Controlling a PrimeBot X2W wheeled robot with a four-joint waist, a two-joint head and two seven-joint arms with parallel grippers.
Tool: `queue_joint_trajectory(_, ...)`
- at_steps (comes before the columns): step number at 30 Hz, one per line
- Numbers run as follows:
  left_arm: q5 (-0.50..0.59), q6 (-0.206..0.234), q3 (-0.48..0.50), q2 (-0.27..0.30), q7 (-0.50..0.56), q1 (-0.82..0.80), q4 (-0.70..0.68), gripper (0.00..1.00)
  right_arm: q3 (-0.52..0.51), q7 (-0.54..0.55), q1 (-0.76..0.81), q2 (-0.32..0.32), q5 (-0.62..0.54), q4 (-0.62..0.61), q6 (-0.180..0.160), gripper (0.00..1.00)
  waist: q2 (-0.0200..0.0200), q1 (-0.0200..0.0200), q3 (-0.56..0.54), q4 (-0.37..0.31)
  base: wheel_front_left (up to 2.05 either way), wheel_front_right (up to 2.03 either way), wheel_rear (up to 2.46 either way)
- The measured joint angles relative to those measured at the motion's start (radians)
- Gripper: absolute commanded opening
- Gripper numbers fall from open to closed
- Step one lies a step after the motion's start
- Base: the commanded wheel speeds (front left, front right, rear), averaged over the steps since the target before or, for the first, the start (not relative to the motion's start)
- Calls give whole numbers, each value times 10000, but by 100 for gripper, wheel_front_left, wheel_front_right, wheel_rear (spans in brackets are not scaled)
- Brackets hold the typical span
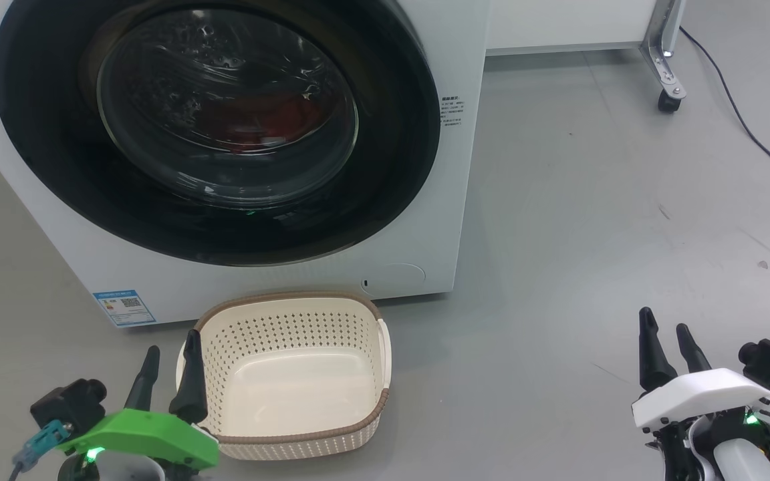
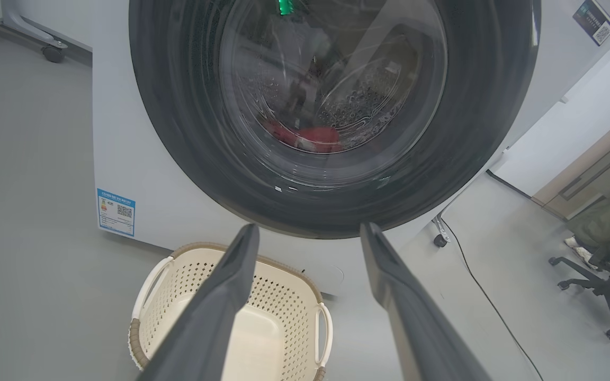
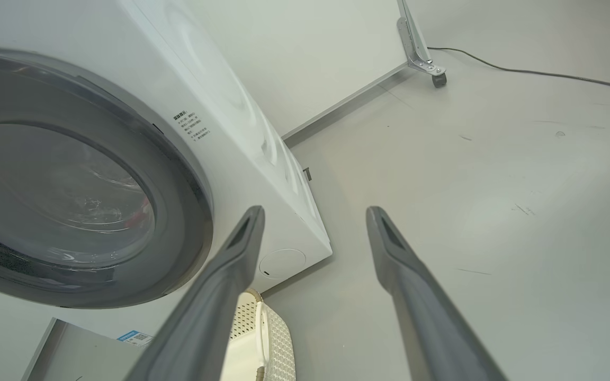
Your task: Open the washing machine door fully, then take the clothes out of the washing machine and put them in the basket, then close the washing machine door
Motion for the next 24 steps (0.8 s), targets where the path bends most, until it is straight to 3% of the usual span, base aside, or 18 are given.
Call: queue_joint_trajectory(24, 3246, 441, -880, -136, -775, 41, -63, 100, 1024, -767, 34, 115, -3417, 2, -316, 100, 0, 0, 25, 21, 0, 0, 0)
